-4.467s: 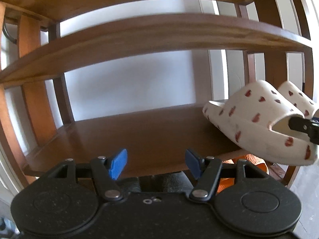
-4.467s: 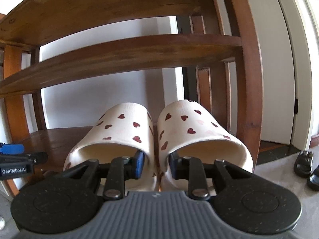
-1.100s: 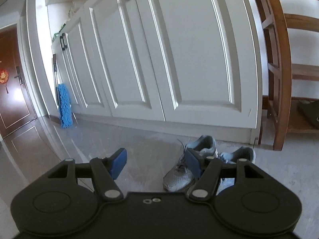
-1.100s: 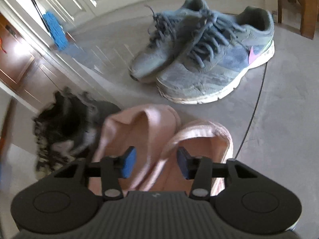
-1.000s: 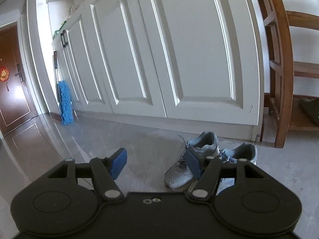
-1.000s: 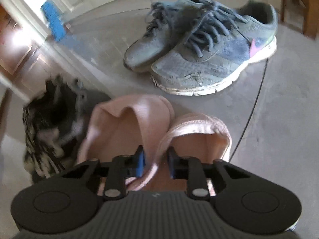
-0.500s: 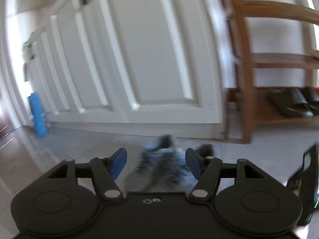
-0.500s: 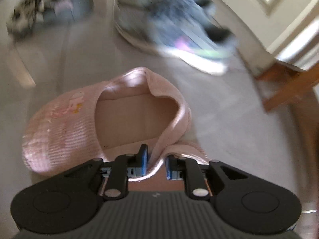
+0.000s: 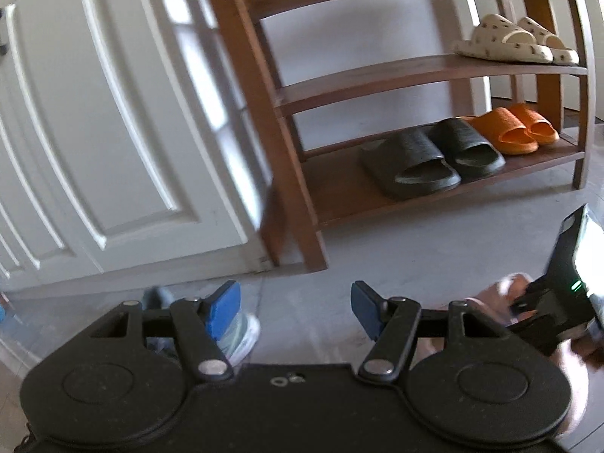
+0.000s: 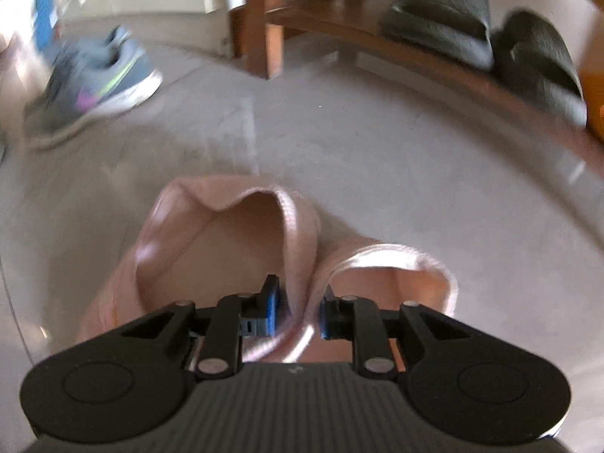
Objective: Organize scattered shoes
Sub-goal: 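Insert the right tool fingers into both pink slippers and close, then lift the pink slippers with the right tool toward the rack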
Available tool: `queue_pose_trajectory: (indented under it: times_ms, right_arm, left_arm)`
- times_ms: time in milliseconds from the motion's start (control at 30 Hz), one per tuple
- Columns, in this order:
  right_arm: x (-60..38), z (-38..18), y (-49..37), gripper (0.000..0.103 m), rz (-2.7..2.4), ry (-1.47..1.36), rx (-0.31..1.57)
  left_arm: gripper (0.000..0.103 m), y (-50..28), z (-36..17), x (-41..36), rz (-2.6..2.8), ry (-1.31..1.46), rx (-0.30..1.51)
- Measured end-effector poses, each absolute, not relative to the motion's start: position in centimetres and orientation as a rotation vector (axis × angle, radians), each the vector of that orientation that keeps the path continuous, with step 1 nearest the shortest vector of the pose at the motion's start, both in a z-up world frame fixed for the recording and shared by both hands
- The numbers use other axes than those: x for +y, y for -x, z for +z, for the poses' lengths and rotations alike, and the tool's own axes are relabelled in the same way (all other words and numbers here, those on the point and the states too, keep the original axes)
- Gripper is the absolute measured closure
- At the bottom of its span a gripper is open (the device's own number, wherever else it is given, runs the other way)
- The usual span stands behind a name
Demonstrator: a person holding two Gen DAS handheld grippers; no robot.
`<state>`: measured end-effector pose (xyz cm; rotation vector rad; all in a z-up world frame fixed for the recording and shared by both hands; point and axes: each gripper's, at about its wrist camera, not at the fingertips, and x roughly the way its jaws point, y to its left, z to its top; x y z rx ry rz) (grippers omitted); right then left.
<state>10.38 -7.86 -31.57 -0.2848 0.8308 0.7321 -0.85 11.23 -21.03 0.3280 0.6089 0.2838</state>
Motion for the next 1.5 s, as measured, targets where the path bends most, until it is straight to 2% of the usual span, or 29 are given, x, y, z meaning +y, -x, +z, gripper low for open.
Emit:
queue_pose_trajectory:
  times_ms: [100,433,667,1133,1500]
  right_arm:
    - [-8.8,-31.3,-10.1,0.09,0.736,0.238,0.792]
    - [-15.9,-27.0,-6.4,0.09,0.723,0.165,0.47]
    - [-17.3,-23.7,-6.1,0.092,0.687,0.164,0.254]
    - [-21.2,-15.0,-8.8,0.092,0.549,0.045,0.11]
    - [-23.4,-10.3,-9.8,0.092,0.535,0.014,0.057]
  left_arm:
    - [0.038,0.3,-21.2,10.3,0.264,-0.331,0.609]
    - [0.038,-3.0,-22.5,7.2,0.187,-0.353,0.6]
    - [0.038,-3.9,-21.1,5.1,0.161,-0.379,0.516]
    - [0.038,-7.1,-17.7,3.2,0.217,-0.373,0.407]
    - [0.038,-9.8,-15.5,1.9,0.218,-0.375,0.358]
